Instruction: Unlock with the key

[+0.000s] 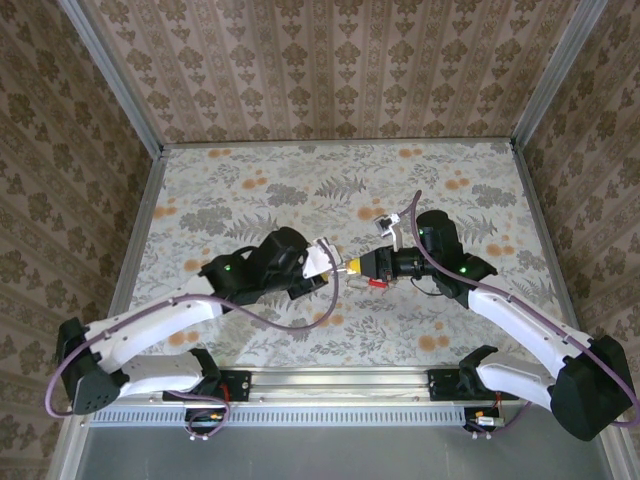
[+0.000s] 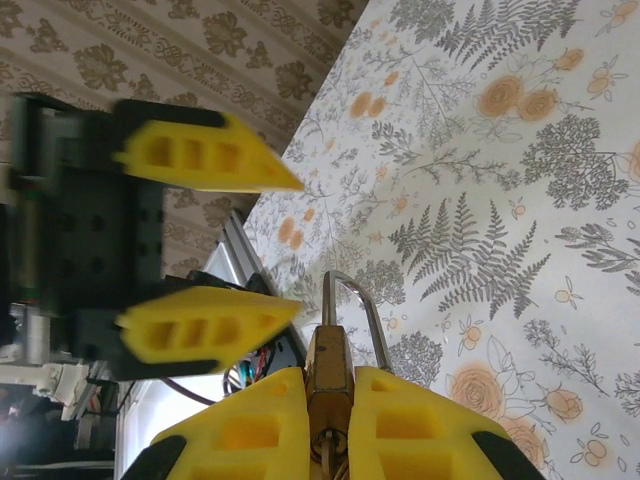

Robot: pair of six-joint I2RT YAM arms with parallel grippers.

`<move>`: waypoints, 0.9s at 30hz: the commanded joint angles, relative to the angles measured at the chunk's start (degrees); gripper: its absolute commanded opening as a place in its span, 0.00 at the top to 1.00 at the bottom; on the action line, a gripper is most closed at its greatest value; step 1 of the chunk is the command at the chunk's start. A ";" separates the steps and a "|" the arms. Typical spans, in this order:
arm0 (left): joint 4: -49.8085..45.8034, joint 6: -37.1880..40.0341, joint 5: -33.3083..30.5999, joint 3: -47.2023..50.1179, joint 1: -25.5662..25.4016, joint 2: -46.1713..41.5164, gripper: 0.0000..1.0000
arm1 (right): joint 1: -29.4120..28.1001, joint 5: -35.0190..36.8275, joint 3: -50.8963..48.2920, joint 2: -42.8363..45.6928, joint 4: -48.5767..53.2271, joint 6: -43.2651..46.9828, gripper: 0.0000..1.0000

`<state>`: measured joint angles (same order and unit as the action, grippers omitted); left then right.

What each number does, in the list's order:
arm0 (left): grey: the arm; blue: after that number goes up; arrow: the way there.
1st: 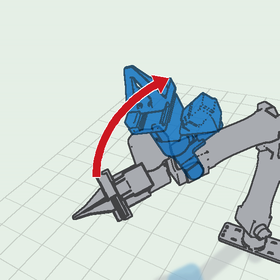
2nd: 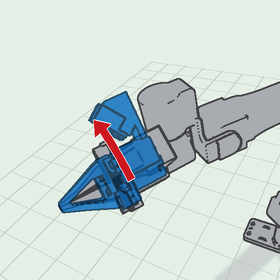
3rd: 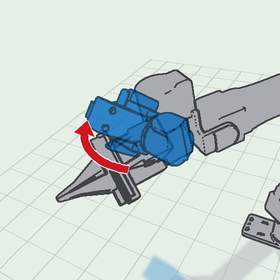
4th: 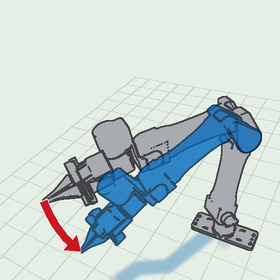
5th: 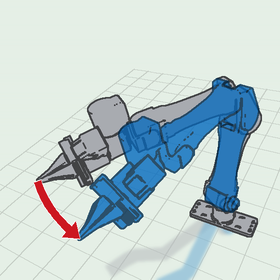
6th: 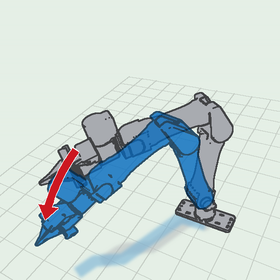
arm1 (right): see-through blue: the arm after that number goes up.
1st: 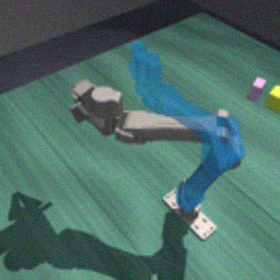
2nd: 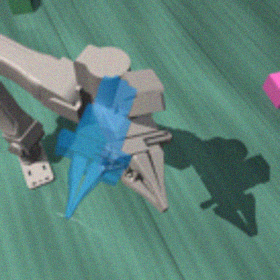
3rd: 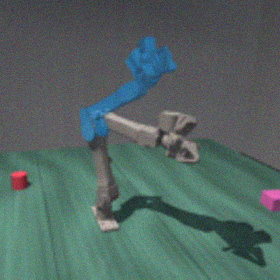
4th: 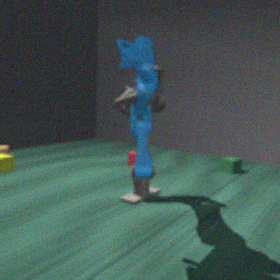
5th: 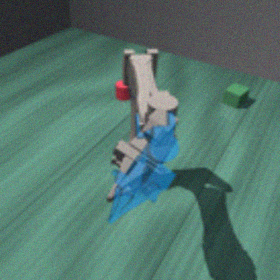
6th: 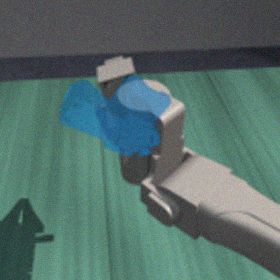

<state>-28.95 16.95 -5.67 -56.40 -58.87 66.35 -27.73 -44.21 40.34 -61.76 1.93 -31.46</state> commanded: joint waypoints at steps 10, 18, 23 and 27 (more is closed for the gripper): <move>7.79 1.99 -0.96 -1.66 -3.06 8.23 0.71 | -0.40 -3.52 -0.95 2.43 -1.15 -2.01 0.94; 12.91 2.12 -8.21 1.81 -4.66 7.51 1.00 | -0.79 -3.35 -1.88 0.31 -3.65 -4.67 0.94; 19.64 2.63 -15.23 5.38 -5.48 5.92 1.00 | -2.35 -1.74 -2.46 -1.79 -6.01 -7.15 0.95; 25.72 2.92 -19.68 8.37 -5.91 4.82 1.00 | -4.84 0.84 -2.63 -4.08 -8.01 -8.72 0.96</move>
<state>-14.15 19.77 -18.15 -48.75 -64.49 72.18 -29.52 -43.38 38.50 -64.49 -3.49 -36.95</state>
